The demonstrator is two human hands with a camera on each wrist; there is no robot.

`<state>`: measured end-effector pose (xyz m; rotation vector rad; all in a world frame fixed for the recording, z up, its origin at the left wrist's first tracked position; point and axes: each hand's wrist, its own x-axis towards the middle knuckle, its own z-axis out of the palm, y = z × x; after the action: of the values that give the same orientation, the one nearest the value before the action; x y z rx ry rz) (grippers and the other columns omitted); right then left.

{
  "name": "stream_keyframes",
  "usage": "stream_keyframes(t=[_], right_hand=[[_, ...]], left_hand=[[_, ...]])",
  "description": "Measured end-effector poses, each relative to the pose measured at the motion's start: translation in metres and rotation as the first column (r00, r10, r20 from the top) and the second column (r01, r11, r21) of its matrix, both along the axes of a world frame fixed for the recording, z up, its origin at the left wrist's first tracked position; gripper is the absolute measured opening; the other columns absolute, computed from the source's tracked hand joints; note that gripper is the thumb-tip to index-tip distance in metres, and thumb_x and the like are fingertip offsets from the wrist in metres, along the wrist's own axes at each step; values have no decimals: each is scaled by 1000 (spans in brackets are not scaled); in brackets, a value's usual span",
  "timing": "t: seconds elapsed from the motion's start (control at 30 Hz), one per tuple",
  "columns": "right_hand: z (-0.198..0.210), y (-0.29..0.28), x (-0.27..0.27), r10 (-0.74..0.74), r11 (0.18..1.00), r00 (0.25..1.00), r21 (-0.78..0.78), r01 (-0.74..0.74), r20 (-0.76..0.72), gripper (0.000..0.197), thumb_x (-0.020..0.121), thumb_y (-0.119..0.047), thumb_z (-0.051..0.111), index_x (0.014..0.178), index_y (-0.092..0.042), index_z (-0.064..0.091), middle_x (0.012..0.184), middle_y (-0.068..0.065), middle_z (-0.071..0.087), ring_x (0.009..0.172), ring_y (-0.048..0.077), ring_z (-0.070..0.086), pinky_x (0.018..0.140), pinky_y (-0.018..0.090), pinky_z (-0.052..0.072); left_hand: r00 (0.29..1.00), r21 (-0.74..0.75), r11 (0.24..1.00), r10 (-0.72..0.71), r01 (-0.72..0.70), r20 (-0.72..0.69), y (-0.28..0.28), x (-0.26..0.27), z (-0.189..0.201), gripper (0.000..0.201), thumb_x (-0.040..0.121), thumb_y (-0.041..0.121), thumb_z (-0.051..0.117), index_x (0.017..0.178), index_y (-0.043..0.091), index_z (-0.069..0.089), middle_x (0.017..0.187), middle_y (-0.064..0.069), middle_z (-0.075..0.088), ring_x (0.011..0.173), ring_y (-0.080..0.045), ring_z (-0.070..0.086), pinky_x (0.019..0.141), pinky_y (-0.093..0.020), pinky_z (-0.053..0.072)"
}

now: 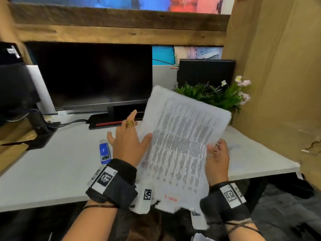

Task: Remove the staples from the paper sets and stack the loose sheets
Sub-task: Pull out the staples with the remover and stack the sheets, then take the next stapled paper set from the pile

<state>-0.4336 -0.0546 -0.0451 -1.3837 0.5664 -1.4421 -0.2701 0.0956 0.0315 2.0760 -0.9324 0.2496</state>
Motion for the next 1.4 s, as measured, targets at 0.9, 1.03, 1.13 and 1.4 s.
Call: stream_keyframes(t=[0.9,1.03,1.13,1.4], right_hand=[[19,15,139,-40,943,361,-155,-294,-932,34,94,-39,48,95,-10,64,96,8,66,91,22,59,78,31,45],[19,25,165,96,873,-112,137,-468,-989,51,90,-50,50,110,-4,60,108,13,60,94,25,55,74,27,38],[16,33,172,101,869,-150,160,-467,-984,48,91,-38,51,125,-3,50,123,14,56,104,27,54,76,27,38],[11,24,150,518,849,336,427,-310,-787,58,89,-26,56,137,-3,31,132,18,46,117,34,48,97,40,44]], left_hand=[[978,282,954,39,-98,207,62,64,-24,46,93,50,42,125,21,55,103,-1,68,94,-19,61,98,-34,32],[967,285,944,101,-168,234,71,69,-24,41,92,50,44,116,21,61,89,1,69,86,-19,62,93,-32,33],[963,315,926,140,-209,229,78,72,-26,44,91,54,42,115,23,62,85,1,68,85,-19,62,92,-32,31],[965,249,945,159,-210,210,87,79,-35,45,94,49,41,123,20,59,95,-5,70,89,-25,63,91,-35,35]])
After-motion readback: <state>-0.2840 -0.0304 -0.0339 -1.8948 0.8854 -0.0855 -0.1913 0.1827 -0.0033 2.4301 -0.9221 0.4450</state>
